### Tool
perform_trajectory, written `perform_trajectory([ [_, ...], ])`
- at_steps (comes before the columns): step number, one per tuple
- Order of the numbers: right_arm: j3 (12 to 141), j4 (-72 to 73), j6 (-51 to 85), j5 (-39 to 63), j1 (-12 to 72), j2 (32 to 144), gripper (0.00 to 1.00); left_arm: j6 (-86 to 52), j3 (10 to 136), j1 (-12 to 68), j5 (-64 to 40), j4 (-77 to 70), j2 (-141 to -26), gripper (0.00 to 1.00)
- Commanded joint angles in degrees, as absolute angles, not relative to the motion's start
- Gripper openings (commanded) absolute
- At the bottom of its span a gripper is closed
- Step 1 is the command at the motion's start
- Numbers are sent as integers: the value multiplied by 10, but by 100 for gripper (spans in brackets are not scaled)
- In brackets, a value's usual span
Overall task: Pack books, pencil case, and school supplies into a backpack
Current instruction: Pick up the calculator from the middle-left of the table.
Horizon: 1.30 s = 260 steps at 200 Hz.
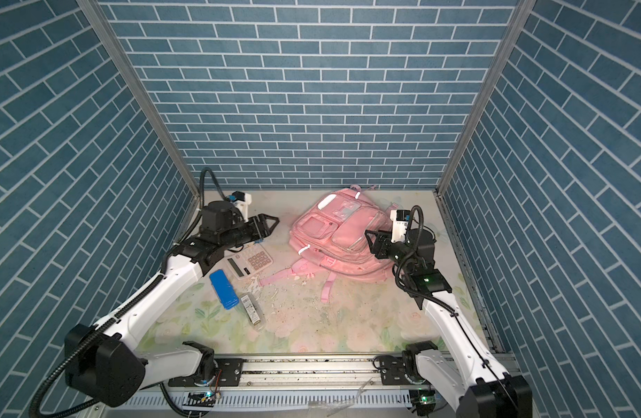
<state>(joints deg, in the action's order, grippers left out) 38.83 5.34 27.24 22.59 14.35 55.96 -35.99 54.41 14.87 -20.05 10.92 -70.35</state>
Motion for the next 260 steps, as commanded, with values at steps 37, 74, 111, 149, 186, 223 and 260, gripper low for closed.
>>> perform_trajectory([
  [37,402,83,293,243,168,591,54,-382,376,-6,-203,90,-679,52],
  [74,396,75,293,237,172,596,54,-394,319,-48,-192,69,-638,55],
  [111,396,77,296,238,177,614,54,-394,288,-55,-186,49,-651,54],
  [149,393,78,294,235,183,621,53,-404,247,-59,-172,7,-646,53],
  [186,391,80,294,241,186,630,52,-417,210,-60,-207,-77,-669,47],
  [223,391,79,294,245,190,637,50,-422,198,-62,-237,-130,-693,27],
  [260,389,80,294,244,192,638,49,-415,205,-62,-245,-119,-676,15],
])
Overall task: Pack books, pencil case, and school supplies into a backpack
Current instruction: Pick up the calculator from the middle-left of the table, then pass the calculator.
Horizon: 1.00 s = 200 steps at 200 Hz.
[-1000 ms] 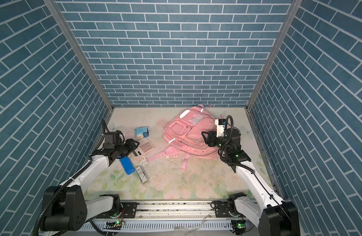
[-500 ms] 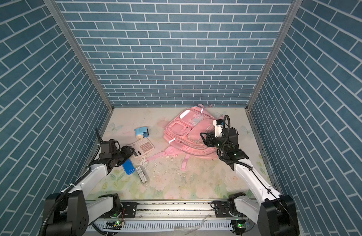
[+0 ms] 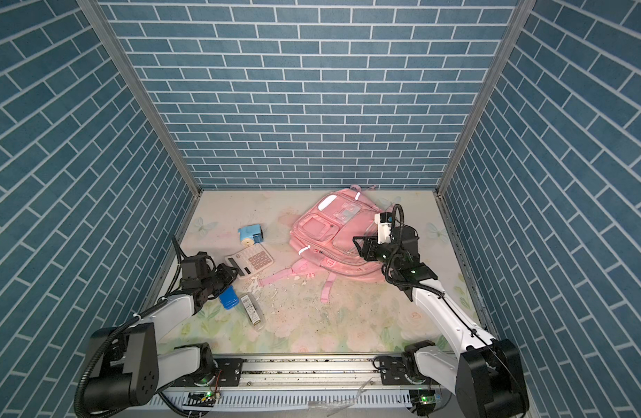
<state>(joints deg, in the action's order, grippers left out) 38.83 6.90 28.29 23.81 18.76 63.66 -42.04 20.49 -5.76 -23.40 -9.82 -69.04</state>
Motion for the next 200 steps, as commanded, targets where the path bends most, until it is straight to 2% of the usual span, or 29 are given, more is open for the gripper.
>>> perform_trajectory([
  [1,389,80,294,245,192,639,49,-415,205,-62,-245,-119,-676,15],
  [52,398,78,294,254,193,645,48,-403,224,-62,-276,-96,-660,3],
  [86,404,68,293,259,197,641,47,-371,267,-62,-282,6,-581,0],
  [128,425,82,305,273,212,659,47,-364,318,-54,-344,61,-520,0],
  [150,449,96,308,289,230,685,47,-378,345,-18,-379,36,-521,0],
  [200,503,154,314,348,289,755,51,-383,434,126,-362,-8,-593,0],
])
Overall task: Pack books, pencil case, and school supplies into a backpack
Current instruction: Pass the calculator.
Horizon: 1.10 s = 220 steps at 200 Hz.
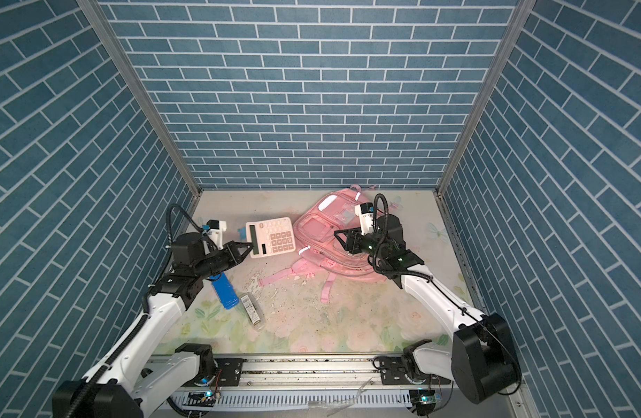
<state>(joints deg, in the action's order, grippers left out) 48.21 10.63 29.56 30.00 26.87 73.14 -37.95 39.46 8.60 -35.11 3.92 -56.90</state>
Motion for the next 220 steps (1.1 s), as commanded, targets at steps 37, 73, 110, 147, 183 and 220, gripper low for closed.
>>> perform_trajectory([
  [37,484,234,346,364,299,770,59,-422,455,163,-379,-68,-634,0],
  [73,469,278,373,380,299,786,59,-437,470,198,-387,-104,-662,0],
  [110,452,335,419,388,299,809,53,-442,483,205,-394,-117,-675,0],
  [147,441,404,462,434,299,816,33,-414,495,205,-401,-96,-703,0],
  [183,428,416,482,433,298,804,16,-395,521,205,-391,-75,-728,11],
  [220,400,421,524,408,268,775,7,-311,592,205,-273,43,-730,57],
])
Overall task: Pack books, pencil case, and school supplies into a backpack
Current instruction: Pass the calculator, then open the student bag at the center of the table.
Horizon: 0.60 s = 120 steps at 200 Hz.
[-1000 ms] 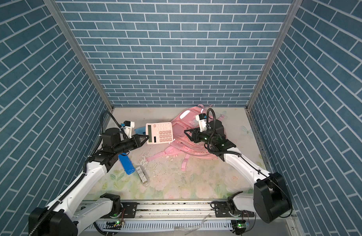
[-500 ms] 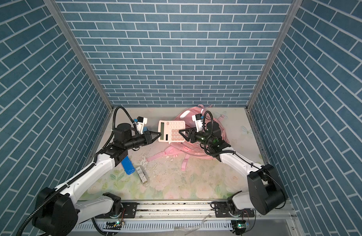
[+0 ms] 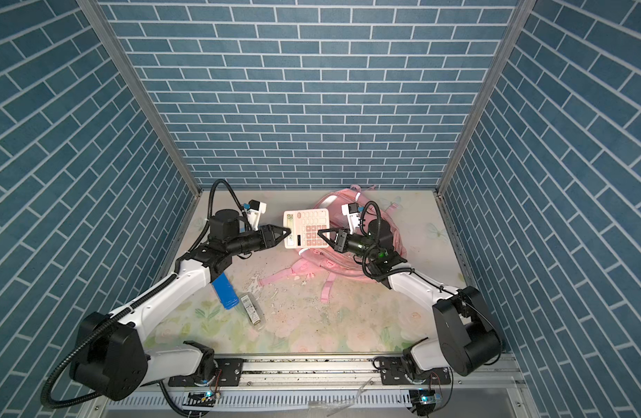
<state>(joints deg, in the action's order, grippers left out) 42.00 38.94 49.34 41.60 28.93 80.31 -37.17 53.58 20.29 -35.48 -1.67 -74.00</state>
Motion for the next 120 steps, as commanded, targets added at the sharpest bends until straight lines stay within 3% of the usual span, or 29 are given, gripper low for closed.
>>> perform_trajectory([
  [1,399,421,525,407,266,774,7,-310,594,206,-270,45,-730,57],
  [29,359,390,537,370,196,714,7,-267,621,243,-174,76,-729,58],
  [82,320,194,471,285,22,522,6,-198,684,414,-44,83,-845,59],
  [120,306,74,434,208,-8,424,5,-162,762,508,-21,85,-972,58],
])
